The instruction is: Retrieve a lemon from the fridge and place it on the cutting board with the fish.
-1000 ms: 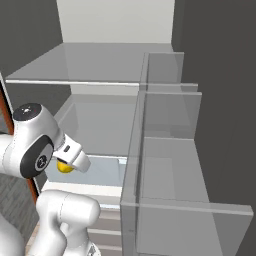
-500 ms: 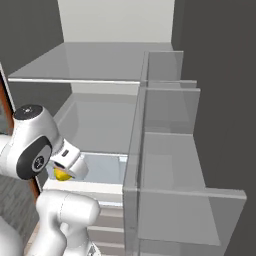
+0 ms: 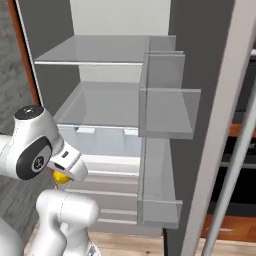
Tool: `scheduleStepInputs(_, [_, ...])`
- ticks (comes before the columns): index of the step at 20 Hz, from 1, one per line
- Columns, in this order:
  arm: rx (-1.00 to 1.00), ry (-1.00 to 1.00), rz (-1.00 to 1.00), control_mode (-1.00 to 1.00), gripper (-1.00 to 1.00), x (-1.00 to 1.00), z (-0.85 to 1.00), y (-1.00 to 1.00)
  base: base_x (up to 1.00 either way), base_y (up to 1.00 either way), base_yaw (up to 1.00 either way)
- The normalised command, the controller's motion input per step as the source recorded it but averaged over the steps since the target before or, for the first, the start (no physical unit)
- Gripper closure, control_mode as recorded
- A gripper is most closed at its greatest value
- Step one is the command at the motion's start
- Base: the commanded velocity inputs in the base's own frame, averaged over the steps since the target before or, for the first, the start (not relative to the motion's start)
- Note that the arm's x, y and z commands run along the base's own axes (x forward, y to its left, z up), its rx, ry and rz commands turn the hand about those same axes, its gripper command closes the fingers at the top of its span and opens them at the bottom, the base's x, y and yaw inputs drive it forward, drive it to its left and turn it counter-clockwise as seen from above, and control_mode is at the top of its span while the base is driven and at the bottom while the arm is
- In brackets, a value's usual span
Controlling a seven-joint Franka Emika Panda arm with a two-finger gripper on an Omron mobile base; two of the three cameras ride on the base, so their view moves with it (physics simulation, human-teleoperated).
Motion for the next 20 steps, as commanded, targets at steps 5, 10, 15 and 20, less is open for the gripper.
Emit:
scheduleStepInputs(5, [0.0,0.0,0.0,1.0,1.0,0.0,0.0,0.0,-0.8,0.03,-0.02])
scheduleStepInputs(10, [0.0,0.0,0.0,1.0,1.0,0.0,0.0,0.0,-0.64,0.17,-0.26])
scheduleStepInputs(15, [0.0,0.0,0.0,1.0,1.0,0.0,0.0,0.0,-0.75,0.48,-0.51])
scheduleStepInputs(20, [0.0,0.0,0.0,1.0,1.0,0.0,0.0,0.0,-0.79,0.8,-0.43])
